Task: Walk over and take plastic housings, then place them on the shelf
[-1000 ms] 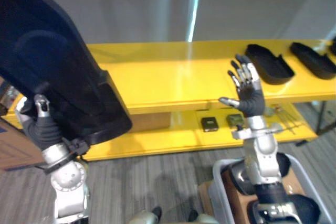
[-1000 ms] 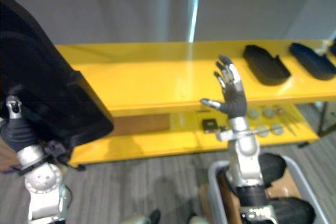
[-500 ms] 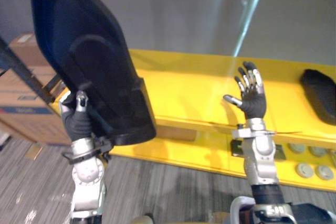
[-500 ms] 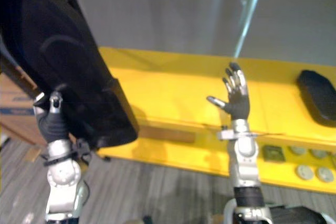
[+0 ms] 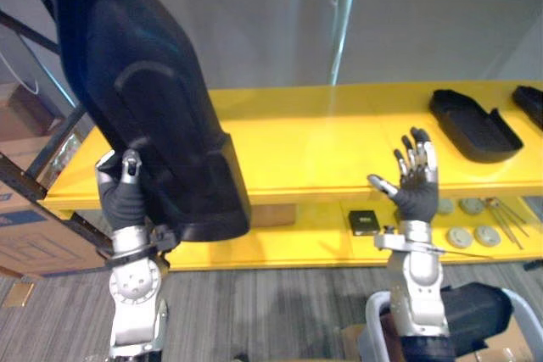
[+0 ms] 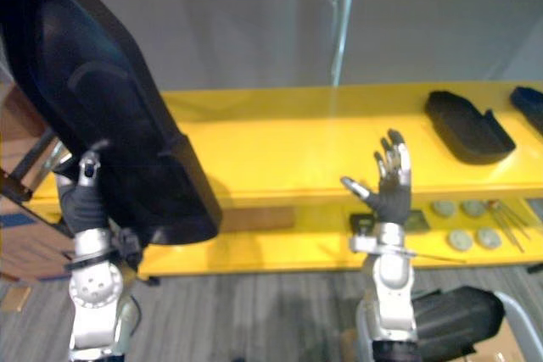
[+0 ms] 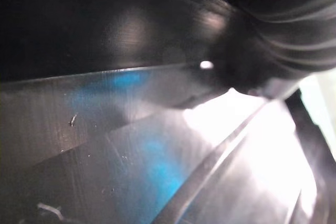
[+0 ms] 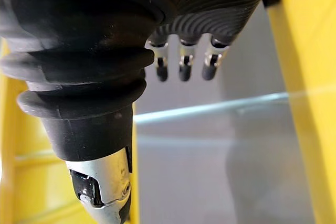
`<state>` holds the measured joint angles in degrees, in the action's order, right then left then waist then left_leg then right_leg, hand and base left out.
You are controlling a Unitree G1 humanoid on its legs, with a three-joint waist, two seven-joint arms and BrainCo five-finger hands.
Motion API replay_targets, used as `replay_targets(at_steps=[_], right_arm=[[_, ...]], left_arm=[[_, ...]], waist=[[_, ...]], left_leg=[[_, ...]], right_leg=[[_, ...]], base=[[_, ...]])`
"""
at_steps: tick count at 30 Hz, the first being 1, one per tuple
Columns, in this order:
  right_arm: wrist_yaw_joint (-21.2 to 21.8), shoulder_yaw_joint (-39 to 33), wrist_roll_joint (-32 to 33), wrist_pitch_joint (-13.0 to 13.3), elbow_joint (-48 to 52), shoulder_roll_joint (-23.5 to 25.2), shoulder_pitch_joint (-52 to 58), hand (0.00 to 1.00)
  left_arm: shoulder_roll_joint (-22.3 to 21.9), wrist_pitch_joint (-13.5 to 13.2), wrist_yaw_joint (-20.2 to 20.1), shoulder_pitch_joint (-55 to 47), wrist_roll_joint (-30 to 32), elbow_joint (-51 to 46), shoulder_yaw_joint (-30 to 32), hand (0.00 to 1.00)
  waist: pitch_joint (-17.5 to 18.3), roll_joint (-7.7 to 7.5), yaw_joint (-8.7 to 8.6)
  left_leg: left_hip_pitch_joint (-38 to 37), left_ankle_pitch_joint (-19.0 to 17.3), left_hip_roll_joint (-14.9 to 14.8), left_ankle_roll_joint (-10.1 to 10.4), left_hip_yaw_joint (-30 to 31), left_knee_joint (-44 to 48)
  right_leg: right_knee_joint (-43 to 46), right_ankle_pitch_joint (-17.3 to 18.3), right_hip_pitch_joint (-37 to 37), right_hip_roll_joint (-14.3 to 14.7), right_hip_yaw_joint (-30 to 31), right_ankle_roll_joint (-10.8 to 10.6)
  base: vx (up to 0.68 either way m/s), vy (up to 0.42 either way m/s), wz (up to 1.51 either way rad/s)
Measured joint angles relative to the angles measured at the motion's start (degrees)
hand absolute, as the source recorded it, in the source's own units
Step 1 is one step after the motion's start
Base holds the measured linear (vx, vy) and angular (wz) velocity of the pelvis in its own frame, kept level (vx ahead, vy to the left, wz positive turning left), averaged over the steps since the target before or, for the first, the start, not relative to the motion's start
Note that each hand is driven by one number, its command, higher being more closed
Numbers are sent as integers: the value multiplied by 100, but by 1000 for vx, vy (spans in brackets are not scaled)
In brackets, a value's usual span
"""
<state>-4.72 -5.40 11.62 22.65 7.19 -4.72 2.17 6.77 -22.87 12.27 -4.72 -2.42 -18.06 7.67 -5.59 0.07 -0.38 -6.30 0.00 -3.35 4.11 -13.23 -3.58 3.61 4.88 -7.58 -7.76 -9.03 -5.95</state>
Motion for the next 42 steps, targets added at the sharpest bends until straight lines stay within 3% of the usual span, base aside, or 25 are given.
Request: replay_targets(at_steps=[8, 12, 17, 19, 20, 24, 30, 32, 34, 36, 37, 38, 40, 42], right_arm=[[693, -347, 848, -58, 97, 23, 191, 0], [853, -353, 1123, -58, 96, 18, 221, 0], [705, -508, 1138, -56, 73, 55, 389, 0], [719, -504, 1139, -56, 68, 119, 451, 0], [724, -508, 1116, -53, 68, 261, 498, 0], [851, -573, 1117, -43, 66, 260, 569, 0], [966, -703, 1121, 53, 50, 43, 547, 0], [955, -691, 1122, 93, 42, 30, 539, 0], [964, -683, 1164, 115, -44, 18, 520, 0], [972, -680, 1227, 121, -121, 3, 533, 0], [975, -694, 1224, 140, -111, -23, 533, 0], [975, -707, 1227, 152, -110, -25, 542, 0], [978, -785, 1235, 253, -93, -23, 494, 0], [971, -792, 1233, 253, -92, -63, 489, 0]], left_arm=[[-92, -43, 267, 4, 113, 2, -179, 100], [-108, -43, 300, 4, 129, 2, -172, 100], [-162, -43, 97, -10, 110, -4, -112, 100], [-149, -42, 40, -50, 105, -35, -43, 100], [-86, -42, 6, -156, 51, -139, 18, 100], [-41, -37, 19, -161, 35, -146, -2, 100], [-53, 16, 21, -149, 72, -184, -248, 100], [-46, 49, 74, -142, 102, -189, -281, 100], [-43, 155, 214, -147, 112, -119, -268, 100], [-66, 197, 271, -168, 96, 42, -222, 100], [-75, 209, 266, -217, 96, 103, -168, 100], [-80, 210, 258, -242, 103, 131, -142, 100], [-80, 176, 240, -232, 152, 135, -152, 100], [-84, 173, 231, -209, 293, 126, -156, 100]], waist=[[2, 21, -312], [-22, 60, -313], [-300, 201, -268], [-342, 184, -251], [-414, 72, -251], [-490, -94, -278], [-456, 35, -359], [-450, 36, -351], [-483, 82, -331], [-554, 162, -310], [-609, 253, -319], [-627, 229, -321], [-604, 246, -331], [-604, 255, -351]], left_leg=[[-9, 55, 0, -9, -310, -89], [-13, 53, 63, -19, -225, -55], [-77, -145, 131, -217, -183, 206], [-84, -175, 133, -218, -241, 206], [-77, -177, 136, -221, -323, 202], [-75, -38, 171, -180, -386, 6], [-52, 87, 115, -143, -378, -110], [155, -136, 2, -92, -385, 327], [946, -776, -455, -111, -353, 2288], [1423, -815, -830, -149, -125, 3794], [1485, -779, -1001, -103, -11, 4272], [1535, -737, -996, -84, 72, 4418], [1410, -920, -742, -97, 225, 3452], [1376, -851, -513, -10, 517, 2486]], right_leg=[[-172, -173, 148, 62, 306, 2], [-75, -173, 136, -8, 258, -1], [636, -82, 297, -133, 269, -13], [751, -83, 398, -139, 301, -10], [743, -89, 455, -139, 338, -2], [496, -91, 434, -132, 358, 0], [72, -161, 289, -50, 242, -3], [69, -131, 291, -9, 225, 43], [79, -31, 212, 126, 252, 174], [102, 19, -31, 299, 321, 244], [95, 63, -231, 381, 447, 264], [79, 111, -289, 353, 483, 318], [93, 109, -223, 141, 660, 286], [114, 156, -138, 7, 769, 209]], base=[[-19, 6, -22], [-3, 25, 7], [-48, 60, 4], [-67, 61, -23], [-64, 39, -25], [-41, -6, -12], [20, -14, 2], [64, -35, 1], [48, -44, -8], [59, -61, -35], [93, -37, -46], [117, 46, -42], [100, 64, -31], [64, 128, -26]])
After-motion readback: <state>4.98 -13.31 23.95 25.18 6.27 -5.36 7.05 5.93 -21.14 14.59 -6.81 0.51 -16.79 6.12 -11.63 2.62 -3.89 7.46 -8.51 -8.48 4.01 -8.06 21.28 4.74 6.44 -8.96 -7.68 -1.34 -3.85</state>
